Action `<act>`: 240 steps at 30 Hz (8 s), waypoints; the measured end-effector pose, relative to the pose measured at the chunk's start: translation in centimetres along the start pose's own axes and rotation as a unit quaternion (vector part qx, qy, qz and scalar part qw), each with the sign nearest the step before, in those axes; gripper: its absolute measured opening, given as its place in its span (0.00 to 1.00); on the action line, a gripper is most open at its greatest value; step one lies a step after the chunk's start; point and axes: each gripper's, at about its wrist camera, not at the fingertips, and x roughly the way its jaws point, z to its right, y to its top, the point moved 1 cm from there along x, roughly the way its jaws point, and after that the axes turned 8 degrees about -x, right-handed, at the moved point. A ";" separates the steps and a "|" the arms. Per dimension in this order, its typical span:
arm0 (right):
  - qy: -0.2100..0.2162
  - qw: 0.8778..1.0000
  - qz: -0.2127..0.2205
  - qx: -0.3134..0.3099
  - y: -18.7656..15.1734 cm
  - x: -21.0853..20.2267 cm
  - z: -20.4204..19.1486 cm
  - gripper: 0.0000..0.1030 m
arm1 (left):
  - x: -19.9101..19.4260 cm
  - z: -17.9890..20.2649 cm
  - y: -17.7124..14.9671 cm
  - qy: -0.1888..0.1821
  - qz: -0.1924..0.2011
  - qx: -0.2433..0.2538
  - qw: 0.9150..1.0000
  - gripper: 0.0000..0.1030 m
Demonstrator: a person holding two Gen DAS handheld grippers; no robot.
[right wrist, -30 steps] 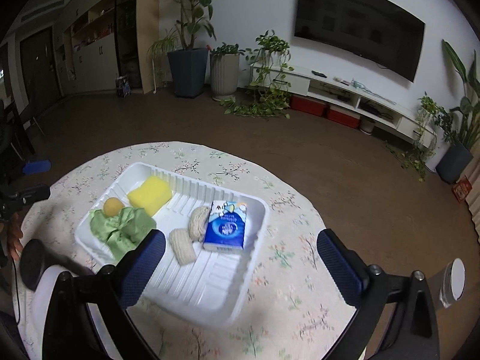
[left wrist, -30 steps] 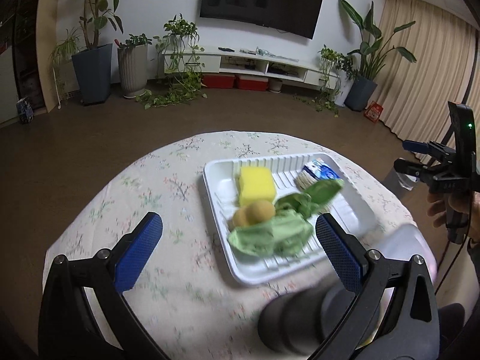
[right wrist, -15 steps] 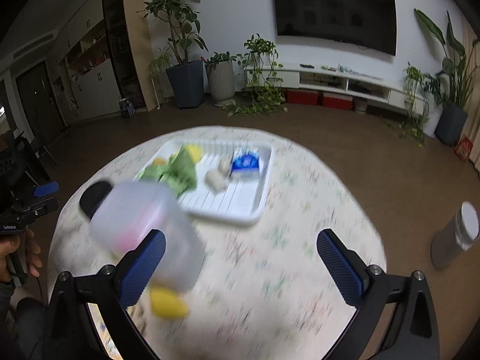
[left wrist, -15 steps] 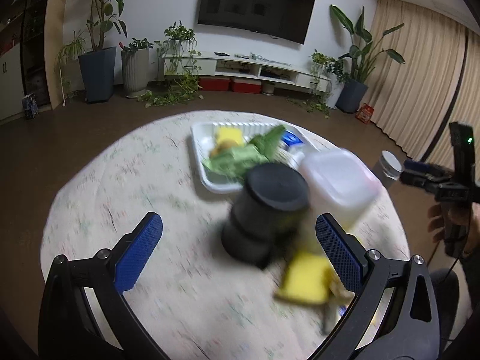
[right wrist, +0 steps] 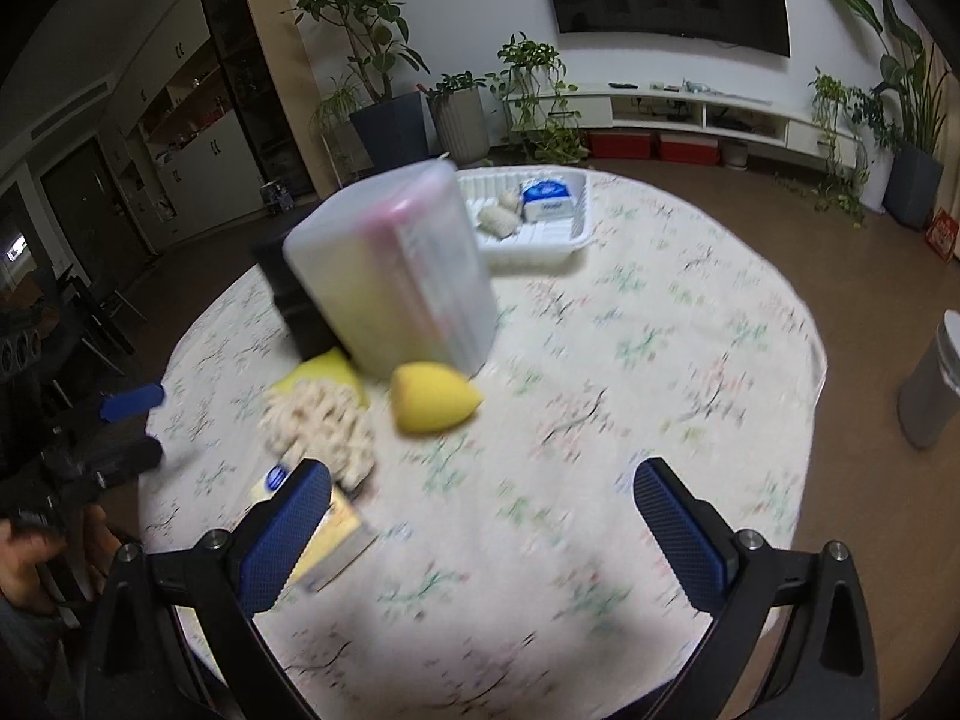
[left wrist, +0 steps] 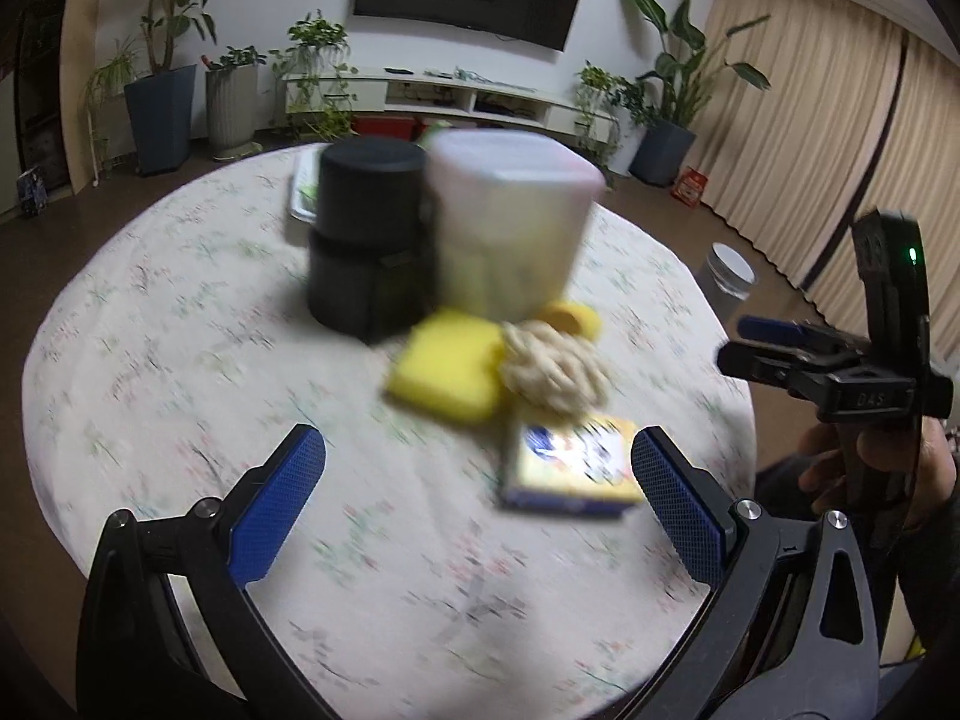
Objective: Organize soft objects
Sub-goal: 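Move both tools back to the pile of soft items, then grasp the yellow tissue pack with the left tool while the right tool grasps the loofah puff, then lift the tissue pack and loofah puff and carry both toward the white tray, then release the tissue pack into the tray while the right tool releases the loofah puff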
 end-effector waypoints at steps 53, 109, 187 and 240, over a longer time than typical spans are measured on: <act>0.038 0.988 -0.104 -0.104 2.8 7.5 -7.4 0.91 | 8.0 3.3 -1.9 0.034 -0.067 0.003 0.997 1.00; 0.083 0.989 -0.075 -0.098 1.7 5.8 -7.8 0.17 | 5.0 0.7 -3.7 0.006 -0.049 -0.063 0.997 0.64; 0.001 0.980 -0.117 -0.159 24.4 21.7 6.8 0.17 | 18.5 -12.6 27.7 0.029 -0.056 0.036 0.997 0.65; -0.017 0.984 -0.077 -0.160 24.5 21.4 7.4 1.00 | 18.7 -12.3 27.7 0.022 -0.011 0.012 1.000 1.00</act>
